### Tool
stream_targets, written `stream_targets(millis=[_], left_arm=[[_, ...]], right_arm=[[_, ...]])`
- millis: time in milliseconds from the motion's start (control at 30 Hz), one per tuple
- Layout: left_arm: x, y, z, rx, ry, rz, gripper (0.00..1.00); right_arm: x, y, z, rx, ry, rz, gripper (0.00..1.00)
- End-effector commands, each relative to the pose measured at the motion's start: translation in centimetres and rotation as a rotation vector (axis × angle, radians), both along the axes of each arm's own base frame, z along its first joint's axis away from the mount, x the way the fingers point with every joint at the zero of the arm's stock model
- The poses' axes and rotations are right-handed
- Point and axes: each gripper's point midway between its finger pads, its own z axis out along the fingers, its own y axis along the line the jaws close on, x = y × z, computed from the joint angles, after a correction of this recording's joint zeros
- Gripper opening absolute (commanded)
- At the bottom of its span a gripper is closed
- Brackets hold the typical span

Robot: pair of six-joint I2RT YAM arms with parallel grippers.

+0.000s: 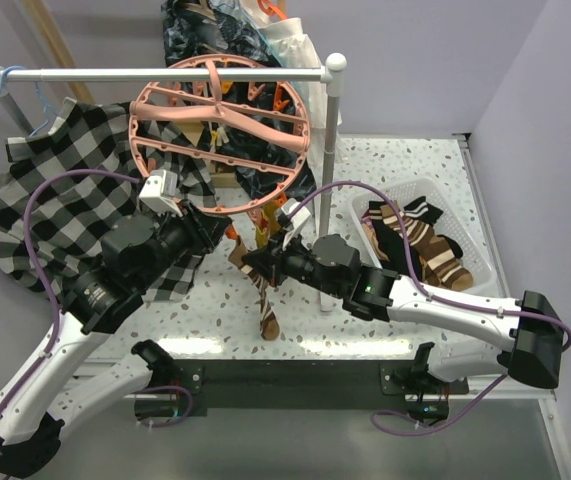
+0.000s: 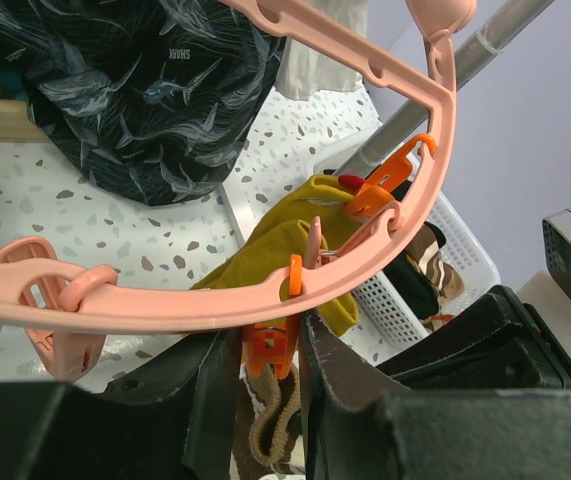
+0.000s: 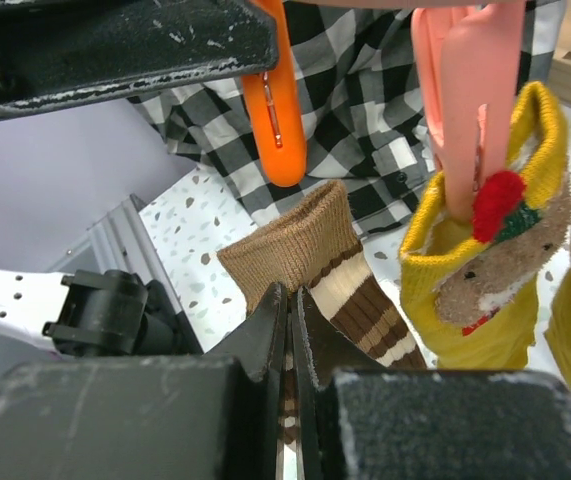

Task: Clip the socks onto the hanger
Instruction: Clamp the sock onto the hanger.

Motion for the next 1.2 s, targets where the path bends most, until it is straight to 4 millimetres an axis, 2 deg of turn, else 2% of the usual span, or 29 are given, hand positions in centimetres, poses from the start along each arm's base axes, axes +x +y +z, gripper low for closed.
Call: stream_targets(millis=[0, 633, 1167], left_arm=[[0.2, -0.1, 1.1, -0.038, -0.029, 0.005, 0.00], [0.1, -0.3, 0.9, -0.039, -0.023, -0.003, 0.00], [-0.2, -0.6, 1.6, -0.067, -0.032, -0.021, 0.00]], right_arm=[[1.1, -0.2, 4.4, 0.100, -0.077, -0.053, 0.00], [1.1, -0.1, 6.5, 0.155, -0.085, -0.045, 0.00], [1.7, 0.4, 6.2, 0.148, -0.084, -0.049, 0.00]])
